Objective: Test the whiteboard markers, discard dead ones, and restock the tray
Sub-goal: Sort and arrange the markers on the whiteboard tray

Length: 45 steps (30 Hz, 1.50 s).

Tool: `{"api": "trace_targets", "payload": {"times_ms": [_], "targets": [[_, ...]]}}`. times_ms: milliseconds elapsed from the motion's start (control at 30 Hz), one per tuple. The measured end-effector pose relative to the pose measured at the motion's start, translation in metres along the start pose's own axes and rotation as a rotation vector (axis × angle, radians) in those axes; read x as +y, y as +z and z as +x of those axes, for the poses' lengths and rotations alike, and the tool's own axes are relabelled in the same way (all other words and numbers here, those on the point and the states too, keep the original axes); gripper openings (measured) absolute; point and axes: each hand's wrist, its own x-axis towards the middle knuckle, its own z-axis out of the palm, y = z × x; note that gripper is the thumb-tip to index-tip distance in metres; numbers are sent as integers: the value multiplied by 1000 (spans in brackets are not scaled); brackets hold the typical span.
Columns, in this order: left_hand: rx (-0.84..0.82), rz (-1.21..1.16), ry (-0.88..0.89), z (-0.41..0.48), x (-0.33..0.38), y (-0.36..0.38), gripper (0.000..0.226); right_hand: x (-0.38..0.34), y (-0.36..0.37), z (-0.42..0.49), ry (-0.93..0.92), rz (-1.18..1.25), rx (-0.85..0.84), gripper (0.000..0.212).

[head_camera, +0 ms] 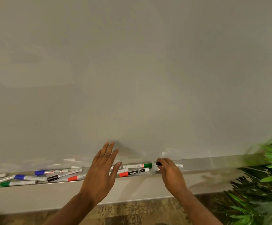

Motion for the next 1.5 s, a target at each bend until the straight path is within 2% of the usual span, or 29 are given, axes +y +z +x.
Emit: {"api": "trace_targets", "payload": {"times_ms": [133, 200, 333, 433, 533, 700, 900, 1033, 1267, 1500], "targets": [[-64, -156, -81, 7, 21, -24, 62, -46, -23, 19, -38, 274, 145, 27], [-94, -267, -149, 15, 35, -39, 54, -84, -41, 25, -58, 443, 202, 26], [-34, -585, -296, 34, 60, -75, 46, -161, -79, 23, -96, 759, 172, 28], [50, -789, -304, 43, 72, -107, 36, -210, -102, 19, -128, 904, 125, 28], [87, -943, -288, 47, 80, -142, 23, -250, -117, 16, -124, 936, 126, 27], [99, -1104, -343, 45, 73, -197, 25, -303, -135, 19, -82, 1020, 179, 24], [158, -1103, -309, 37, 55, -261, 24, -371, -154, 14, -105, 1123, 173, 18], [219, -1161, -301, 26, 41, -300, 29, -416, -154, 8, -81, 1169, 95, 17], [208, -1200, -331, 11, 6, -353, 32, -486, -149, 13, -71, 1194, 54, 19], [342, -1277, -377, 17, -28, -391, 33, -547, -141, 27, -126, 1077, 130, 20]]}}
